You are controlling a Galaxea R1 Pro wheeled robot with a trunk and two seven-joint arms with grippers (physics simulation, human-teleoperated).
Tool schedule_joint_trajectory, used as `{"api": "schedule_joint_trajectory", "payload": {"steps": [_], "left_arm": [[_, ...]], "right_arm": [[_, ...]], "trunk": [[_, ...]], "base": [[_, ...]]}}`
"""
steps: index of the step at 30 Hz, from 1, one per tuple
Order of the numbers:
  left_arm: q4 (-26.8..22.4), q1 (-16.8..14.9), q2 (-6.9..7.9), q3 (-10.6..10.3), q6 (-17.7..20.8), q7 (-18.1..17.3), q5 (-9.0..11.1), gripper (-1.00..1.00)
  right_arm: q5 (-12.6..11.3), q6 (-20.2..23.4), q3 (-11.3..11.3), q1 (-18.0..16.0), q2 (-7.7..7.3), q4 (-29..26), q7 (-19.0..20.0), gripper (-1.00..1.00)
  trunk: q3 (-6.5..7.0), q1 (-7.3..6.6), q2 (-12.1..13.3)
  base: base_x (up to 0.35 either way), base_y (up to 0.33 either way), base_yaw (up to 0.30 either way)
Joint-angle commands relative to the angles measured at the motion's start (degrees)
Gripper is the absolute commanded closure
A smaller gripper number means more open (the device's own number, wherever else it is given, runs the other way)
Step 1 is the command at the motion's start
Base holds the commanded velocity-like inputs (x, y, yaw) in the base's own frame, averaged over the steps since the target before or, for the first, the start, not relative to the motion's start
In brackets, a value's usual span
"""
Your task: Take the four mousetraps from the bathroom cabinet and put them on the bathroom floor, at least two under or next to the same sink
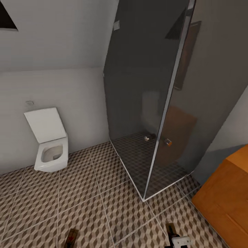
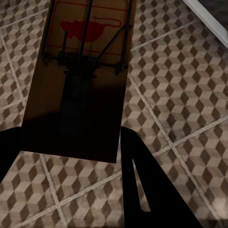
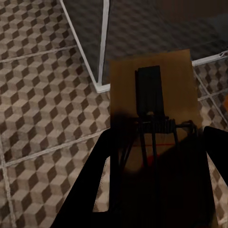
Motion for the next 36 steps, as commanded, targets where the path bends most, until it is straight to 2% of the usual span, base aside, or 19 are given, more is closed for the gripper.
{"api": "schedule_joint_trajectory", "payload": {"steps": [1, 25, 36], "left_arm": [[0.2, -0.1, -0.04, -0.5, -0.2, 0.6, -0.1, 1.0], [0.2, -0.1, -0.04, -0.5, -0.2, 0.6, -0.1, 1.0], [0.2, -0.1, -0.04, -0.5, -0.2, 0.6, -0.1, 1.0]], "right_arm": [[-0.3, -0.1, 0.5, 0.0, -0.05, -0.1, -0.3, 1.0], [-0.3, -0.1, 0.5, 0.0, -0.05, -0.1, -0.3, 1.0], [-0.3, -0.1, 0.5, 0.0, -0.05, -0.1, -0.3, 1.0]], "trunk": [[-0.11, 0.03, -0.1], [-0.11, 0.03, -0.1], [-0.11, 0.03, -0.1]], "base": [[0.0, 0.001, 0.287], [0.001, 0.007, 0.287], [0.099, 0.084, 0.287]]}}
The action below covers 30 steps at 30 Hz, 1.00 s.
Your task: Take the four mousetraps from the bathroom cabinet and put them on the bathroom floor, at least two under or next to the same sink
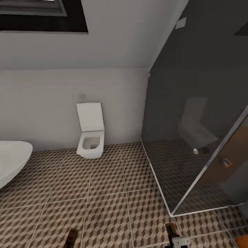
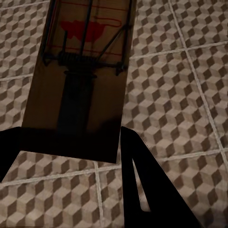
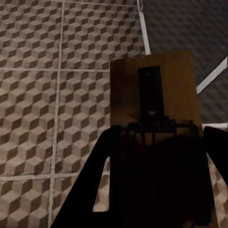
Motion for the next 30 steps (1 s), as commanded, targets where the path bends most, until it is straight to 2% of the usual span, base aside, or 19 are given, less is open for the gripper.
{"api": "schedule_joint_trajectory", "payload": {"steps": [1, 26, 30], "left_arm": [[0.2, -0.1, -0.04, -0.5, -0.2, 0.6, -0.1, 1.0], [0.2, -0.1, -0.04, -0.5, -0.2, 0.6, -0.1, 1.0], [0.2, -0.1, -0.04, -0.5, -0.2, 0.6, -0.1, 1.0]], "right_arm": [[-0.3, -0.1, 0.5, 0.0, -0.05, -0.1, -0.3, 1.0], [-0.3, -0.2, 0.5, 0.0, -0.08, -0.1, -0.3, 1.0], [-0.3, -0.2, 0.5, 0.0, -0.11, -0.1, -0.3, 1.0]], "trunk": [[-0.11, 0.05, -0.1], [0.11, 0.05, -0.1], [0.16, 0.05, -0.1]], "base": [[0.177, 0.102, 0.287], [0.261, 0.134, 0.287], [0.308, 0.118, 0.152]]}}
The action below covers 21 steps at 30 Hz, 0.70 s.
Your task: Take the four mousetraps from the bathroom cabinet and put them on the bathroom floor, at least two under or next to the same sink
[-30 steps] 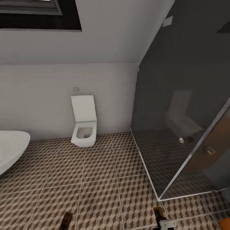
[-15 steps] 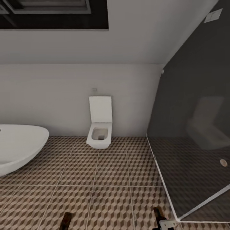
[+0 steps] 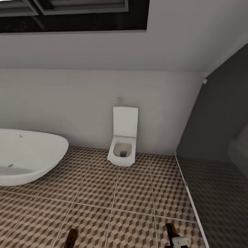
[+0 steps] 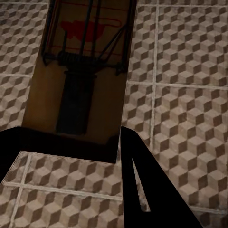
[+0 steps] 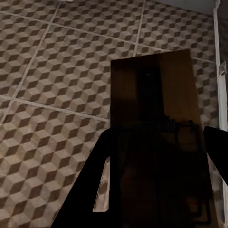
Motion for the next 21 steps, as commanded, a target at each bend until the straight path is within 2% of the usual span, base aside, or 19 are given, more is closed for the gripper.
{"api": "schedule_joint_trajectory", "payload": {"steps": [1, 6, 14, 21], "left_arm": [[0.2, -0.1, -0.04, -0.5, -0.2, 0.6, -0.1, 1.0], [0.2, -0.1, -0.04, -0.5, -0.2, 0.6, -0.1, 1.0], [0.2, -0.1, -0.04, -0.5, -0.2, 0.6, -0.1, 1.0], [0.2, -0.1, -0.04, -0.5, -0.2, 0.6, -0.1, 1.0]], "right_arm": [[-0.3, -0.1, 0.5, 0.0, -0.06, 0.0, -0.3, 1.0], [-0.3, -0.1, 0.5, 0.0, -0.08, 0.0, -0.2, 1.0], [-0.3, -0.1, 0.5, 0.0, -0.08, 0.0, -0.2, 1.0], [-0.3, -0.1, 0.5, -0.1, -0.08, 0.0, -0.2, 1.0]], "trunk": [[-0.1, 0.06, -0.1], [-0.02, 0.06, -0.1], [0.46, 0.06, -0.1], [0.94, 0.06, -0.1]], "base": [[0.309, 0.117, 0.046], [0.309, 0.117, -0.036], [0.301, 0.108, -0.196], [0.063, 0.014, -0.216]]}}
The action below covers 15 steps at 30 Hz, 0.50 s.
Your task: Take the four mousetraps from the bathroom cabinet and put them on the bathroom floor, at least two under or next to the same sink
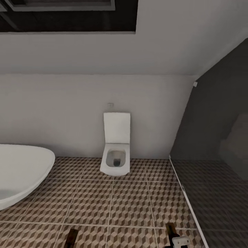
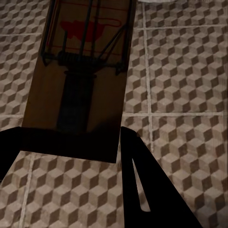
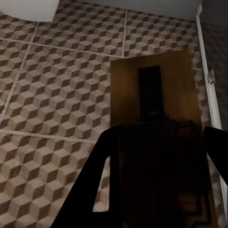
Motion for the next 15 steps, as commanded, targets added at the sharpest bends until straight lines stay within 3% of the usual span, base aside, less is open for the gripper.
{"api": "schedule_joint_trajectory", "payload": {"steps": [1, 7, 15], "left_arm": [[0.2, -0.1, -0.03, -0.5, -0.2, 0.6, -0.1, 1.0], [0.2, -0.1, -0.03, -0.5, -0.2, 0.6, -0.1, 1.0], [0.2, -0.1, -0.03, -0.5, -0.2, 0.6, -0.1, 1.0]], "right_arm": [[-0.3, -0.1, 0.5, -0.1, -0.04, 0.0, -0.3, 1.0], [-0.2, -0.1, 0.5, 0.0, -0.04, 0.0, -0.3, 1.0], [-0.2, -0.1, 0.5, 0.0, -0.04, 0.0, -0.3, 1.0]], "trunk": [[-0.04, 0.04, -0.1], [0.35, 0.04, -0.1], [0.41, 0.04, -0.1]], "base": [[0.007, 0.002, -0.216], [0.002, 0.0, -0.191], [0.0, 0.0, -0.02]]}}
